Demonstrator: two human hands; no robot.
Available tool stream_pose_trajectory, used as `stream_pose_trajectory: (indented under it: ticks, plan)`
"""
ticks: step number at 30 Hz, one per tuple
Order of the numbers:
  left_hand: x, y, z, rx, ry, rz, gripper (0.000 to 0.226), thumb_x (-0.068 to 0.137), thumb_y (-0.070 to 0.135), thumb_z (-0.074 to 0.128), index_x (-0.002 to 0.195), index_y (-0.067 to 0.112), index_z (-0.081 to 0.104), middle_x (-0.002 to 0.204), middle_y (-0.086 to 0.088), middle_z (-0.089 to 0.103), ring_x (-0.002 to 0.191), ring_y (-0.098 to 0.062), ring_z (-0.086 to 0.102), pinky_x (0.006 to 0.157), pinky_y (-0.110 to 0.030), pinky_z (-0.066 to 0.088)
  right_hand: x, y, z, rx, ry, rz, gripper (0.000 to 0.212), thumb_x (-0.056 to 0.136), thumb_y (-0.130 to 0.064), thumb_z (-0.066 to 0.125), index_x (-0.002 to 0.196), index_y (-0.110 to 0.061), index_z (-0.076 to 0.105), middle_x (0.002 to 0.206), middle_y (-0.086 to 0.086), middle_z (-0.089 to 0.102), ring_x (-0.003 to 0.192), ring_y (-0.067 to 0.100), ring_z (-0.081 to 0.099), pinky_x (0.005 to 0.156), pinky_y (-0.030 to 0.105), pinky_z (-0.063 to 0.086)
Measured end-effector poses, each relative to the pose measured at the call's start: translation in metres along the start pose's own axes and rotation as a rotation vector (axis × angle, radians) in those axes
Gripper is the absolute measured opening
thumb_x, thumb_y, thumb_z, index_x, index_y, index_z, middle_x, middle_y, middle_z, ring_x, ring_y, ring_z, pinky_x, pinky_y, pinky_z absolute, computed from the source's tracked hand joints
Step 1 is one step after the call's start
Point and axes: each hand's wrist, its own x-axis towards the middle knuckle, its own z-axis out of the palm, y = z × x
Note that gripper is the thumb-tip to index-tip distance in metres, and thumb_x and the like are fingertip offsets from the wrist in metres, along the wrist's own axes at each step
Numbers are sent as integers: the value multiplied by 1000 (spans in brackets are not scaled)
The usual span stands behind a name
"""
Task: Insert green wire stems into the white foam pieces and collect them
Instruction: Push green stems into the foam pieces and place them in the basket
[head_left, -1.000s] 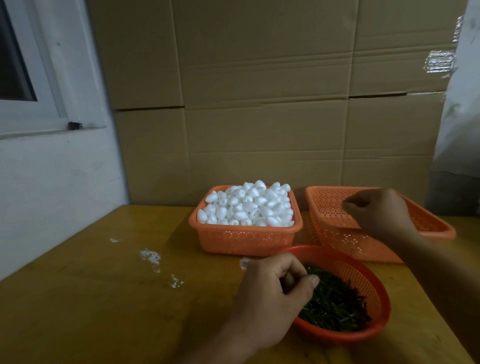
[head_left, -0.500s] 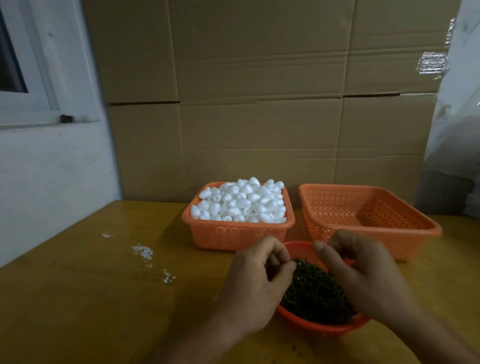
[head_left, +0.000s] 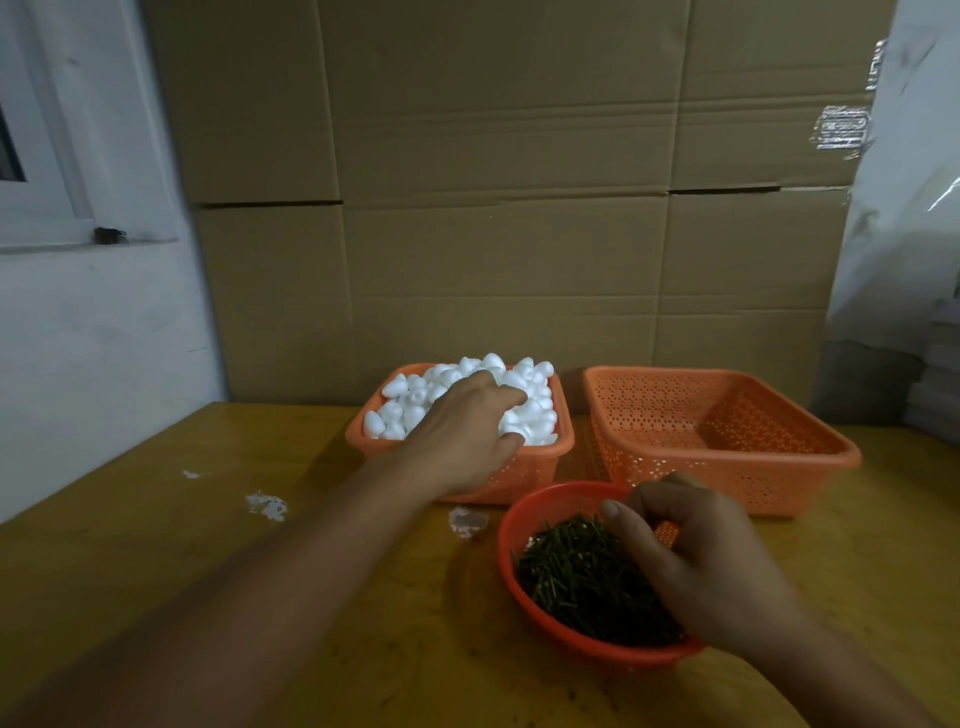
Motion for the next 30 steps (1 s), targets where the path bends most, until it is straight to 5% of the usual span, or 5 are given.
stream_pose_trajectory:
  ticks: [5, 16, 21, 25, 30]
  plan:
    - [22, -2, -2, 237, -211, 4, 32, 98, 36, 54, 129, 30, 61, 134, -5, 45, 130, -28, 40, 90, -39, 33, -1, -2, 0, -35, -11, -22, 36, 88, -46, 57, 62, -21, 63, 65, -1, 60, 76, 6, 55, 67, 41, 50]
    - [32, -10, 11, 171, -284, 55, 28, 103, 27, 51, 125, 32, 68, 155, 1, 40, 149, -25, 21, 123, -50, 4, -2, -4, 0, -70, -29, -25, 39, 89, -48, 55, 63, -20, 63, 66, 0, 58, 75, 5, 53, 67, 39, 49]
    - [26, -10, 10, 192, -123, 87, 24, 102, 31, 50, 113, 19, 69, 127, -2, 52, 119, -21, 43, 83, -27, 14, -1, -6, -1, -74, -24, -42, 40, 90, -47, 55, 63, -18, 62, 64, 1, 58, 74, 6, 53, 66, 40, 48]
    - [17, -11, 10, 51, -57, 30, 16, 101, 28, 52, 95, 18, 62, 115, -1, 49, 110, -19, 45, 95, -41, 36, -2, -6, -2, -69, -17, -40, 39, 89, -47, 55, 64, -19, 64, 64, 0, 58, 74, 5, 53, 66, 39, 49]
    - [-5, -2, 10, -300, 84, -26, 12, 97, 18, 64, 106, 14, 69, 105, 0, 53, 91, -13, 56, 85, -28, 44, -2, -7, -1, -67, -15, -42, 36, 90, -44, 58, 62, -21, 61, 62, -2, 57, 74, 5, 52, 66, 38, 48]
